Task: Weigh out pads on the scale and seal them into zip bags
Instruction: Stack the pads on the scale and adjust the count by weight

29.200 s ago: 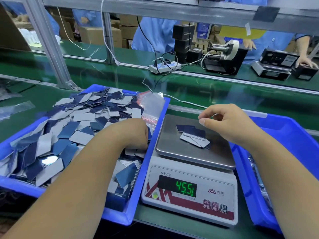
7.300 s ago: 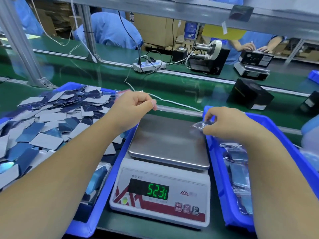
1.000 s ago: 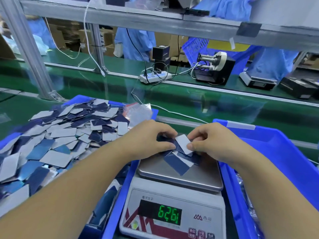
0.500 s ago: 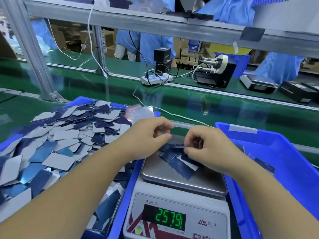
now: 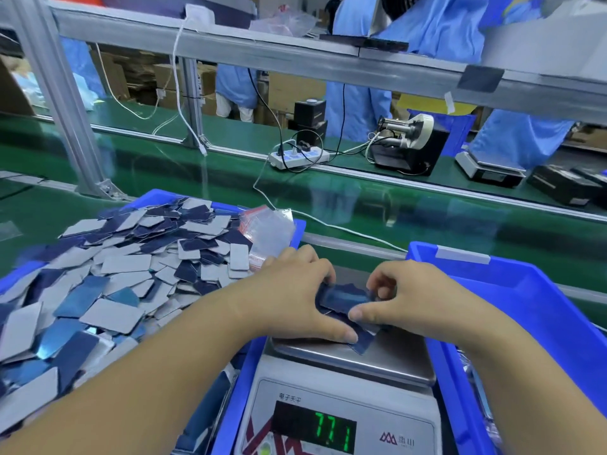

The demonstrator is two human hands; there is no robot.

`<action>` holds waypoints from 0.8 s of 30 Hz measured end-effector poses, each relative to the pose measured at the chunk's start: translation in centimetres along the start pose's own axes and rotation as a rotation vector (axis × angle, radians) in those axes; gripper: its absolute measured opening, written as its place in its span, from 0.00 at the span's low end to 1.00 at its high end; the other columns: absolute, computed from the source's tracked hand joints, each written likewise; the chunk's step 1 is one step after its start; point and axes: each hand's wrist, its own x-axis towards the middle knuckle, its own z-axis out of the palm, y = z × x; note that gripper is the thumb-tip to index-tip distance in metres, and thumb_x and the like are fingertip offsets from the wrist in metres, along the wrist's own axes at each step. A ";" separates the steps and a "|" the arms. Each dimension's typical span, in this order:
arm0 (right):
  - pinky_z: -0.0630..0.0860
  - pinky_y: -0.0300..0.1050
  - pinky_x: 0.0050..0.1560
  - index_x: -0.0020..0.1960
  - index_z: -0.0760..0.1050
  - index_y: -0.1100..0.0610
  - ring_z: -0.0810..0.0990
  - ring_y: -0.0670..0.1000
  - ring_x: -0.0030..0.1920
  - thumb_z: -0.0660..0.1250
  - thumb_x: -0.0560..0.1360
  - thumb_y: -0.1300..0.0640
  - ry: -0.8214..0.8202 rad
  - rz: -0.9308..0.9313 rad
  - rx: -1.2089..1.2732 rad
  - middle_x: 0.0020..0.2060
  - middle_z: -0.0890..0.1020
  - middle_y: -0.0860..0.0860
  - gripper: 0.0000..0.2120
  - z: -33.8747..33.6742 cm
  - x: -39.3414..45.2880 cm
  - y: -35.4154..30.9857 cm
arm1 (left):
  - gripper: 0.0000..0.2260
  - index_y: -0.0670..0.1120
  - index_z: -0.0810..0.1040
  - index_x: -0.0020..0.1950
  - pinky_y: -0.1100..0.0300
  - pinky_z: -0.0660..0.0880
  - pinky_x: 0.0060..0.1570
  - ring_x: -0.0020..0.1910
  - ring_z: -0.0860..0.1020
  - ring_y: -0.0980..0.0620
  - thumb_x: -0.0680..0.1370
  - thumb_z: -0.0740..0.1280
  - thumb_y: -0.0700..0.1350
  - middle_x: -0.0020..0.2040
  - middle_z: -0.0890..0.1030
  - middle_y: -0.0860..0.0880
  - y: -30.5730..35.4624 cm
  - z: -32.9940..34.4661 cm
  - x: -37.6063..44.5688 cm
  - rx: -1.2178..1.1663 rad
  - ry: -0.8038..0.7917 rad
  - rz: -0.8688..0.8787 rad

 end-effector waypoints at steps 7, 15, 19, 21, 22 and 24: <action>0.71 0.37 0.34 0.42 0.79 0.47 0.75 0.38 0.30 0.80 0.60 0.41 -0.034 0.061 0.128 0.30 0.79 0.39 0.17 0.2 0.2 -0.5 | 0.25 0.58 0.69 0.55 0.64 0.68 0.44 0.50 0.68 0.63 0.66 0.76 0.66 0.52 0.69 0.60 -0.3 -0.1 0.3 -0.143 -0.021 0.004; 0.70 0.39 0.33 0.39 0.81 0.50 0.75 0.42 0.29 0.80 0.62 0.47 -0.088 0.080 0.235 0.29 0.80 0.45 0.12 0.3 0.1 -1.0 | 0.24 0.61 0.66 0.47 0.66 0.69 0.33 0.37 0.75 0.63 0.63 0.80 0.60 0.43 0.78 0.60 -0.2 0.0 0.1 -0.319 0.035 -0.007; 0.69 0.39 0.34 0.38 0.79 0.47 0.74 0.41 0.28 0.79 0.64 0.50 -0.086 0.037 0.301 0.29 0.80 0.43 0.09 0.3 0.1 -0.8 | 0.15 0.62 0.68 0.49 0.68 0.71 0.32 0.34 0.74 0.63 0.73 0.74 0.53 0.40 0.78 0.65 -0.5 -0.2 0.1 -0.402 0.053 0.025; 0.70 0.40 0.34 0.39 0.79 0.48 0.74 0.42 0.28 0.79 0.65 0.53 -0.080 0.014 0.352 0.28 0.79 0.44 0.09 0.4 0.1 -0.8 | 0.11 0.62 0.70 0.50 0.67 0.73 0.36 0.34 0.74 0.62 0.76 0.71 0.49 0.41 0.80 0.64 -0.9 -0.3 0.1 -0.462 0.049 0.037; 0.70 0.41 0.35 0.39 0.79 0.49 0.74 0.43 0.29 0.79 0.65 0.54 -0.070 0.000 0.375 0.28 0.79 0.45 0.09 0.5 0.1 -0.9 | 0.11 0.62 0.71 0.51 0.68 0.73 0.36 0.34 0.75 0.62 0.77 0.70 0.47 0.42 0.81 0.63 -1.1 -0.3 0.1 -0.503 0.053 0.045; 0.71 0.43 0.35 0.39 0.78 0.51 0.73 0.44 0.30 0.78 0.65 0.55 -0.017 -0.049 0.397 0.28 0.77 0.45 0.09 0.6 0.1 -0.9 | 0.13 0.61 0.72 0.50 0.70 0.71 0.37 0.33 0.75 0.61 0.78 0.70 0.44 0.43 0.83 0.60 -1.1 -0.2 0.1 -0.580 0.110 0.075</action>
